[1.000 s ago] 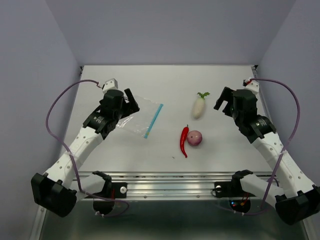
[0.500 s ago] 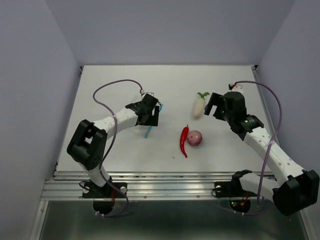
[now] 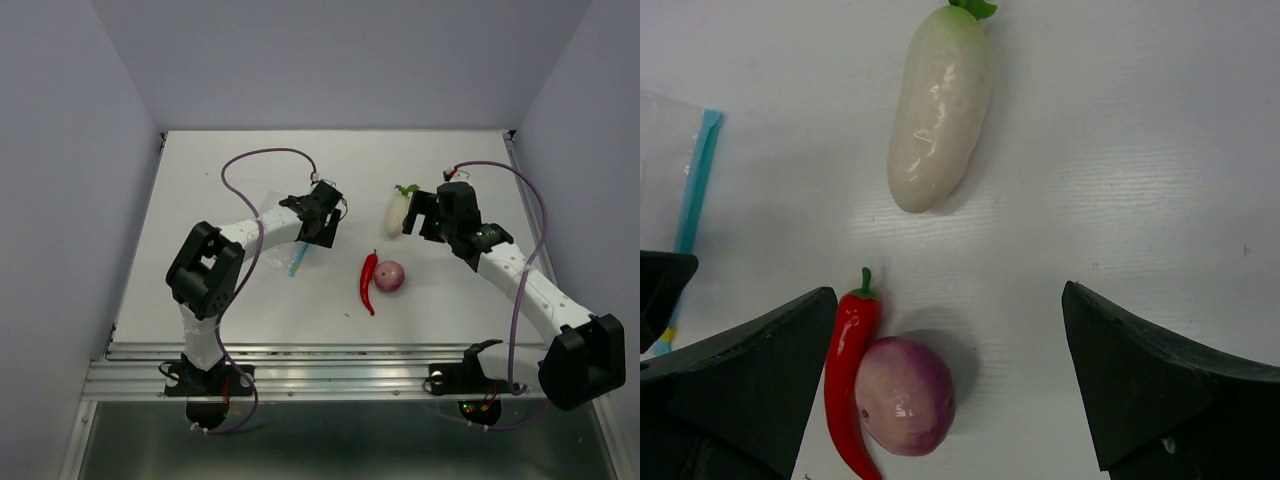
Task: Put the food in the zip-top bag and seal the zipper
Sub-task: Grab a zip-top bag with the left arm
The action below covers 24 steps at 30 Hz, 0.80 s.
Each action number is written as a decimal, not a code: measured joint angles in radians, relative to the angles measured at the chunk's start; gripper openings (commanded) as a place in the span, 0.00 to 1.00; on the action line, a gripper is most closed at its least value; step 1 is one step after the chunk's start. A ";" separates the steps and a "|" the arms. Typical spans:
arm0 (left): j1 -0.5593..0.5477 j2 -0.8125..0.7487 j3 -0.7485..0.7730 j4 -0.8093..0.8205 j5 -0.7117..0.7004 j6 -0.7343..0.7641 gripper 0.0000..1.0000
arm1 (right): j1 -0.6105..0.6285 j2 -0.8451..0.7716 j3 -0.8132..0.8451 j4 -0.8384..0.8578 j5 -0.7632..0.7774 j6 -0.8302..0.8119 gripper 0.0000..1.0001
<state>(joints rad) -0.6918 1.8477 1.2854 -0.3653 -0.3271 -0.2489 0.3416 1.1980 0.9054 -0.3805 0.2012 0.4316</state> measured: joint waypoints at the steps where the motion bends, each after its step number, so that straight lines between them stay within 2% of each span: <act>1: 0.000 0.015 0.014 -0.002 -0.006 0.008 0.99 | 0.000 0.001 0.000 0.000 0.000 -0.002 1.00; 9: 0.000 0.090 0.073 -0.035 -0.066 0.027 0.99 | 0.000 0.001 -0.003 0.000 0.008 -0.011 1.00; 21: 0.001 0.109 0.079 -0.054 -0.121 0.032 0.84 | 0.000 0.014 -0.005 0.001 0.029 -0.017 1.00; 24: 0.005 0.117 0.090 -0.060 -0.128 0.032 0.78 | 0.000 0.026 -0.005 0.001 0.031 -0.018 1.00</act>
<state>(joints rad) -0.6868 1.9648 1.3750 -0.4248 -0.4549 -0.2165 0.3416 1.2243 0.9001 -0.3798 0.2317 0.4137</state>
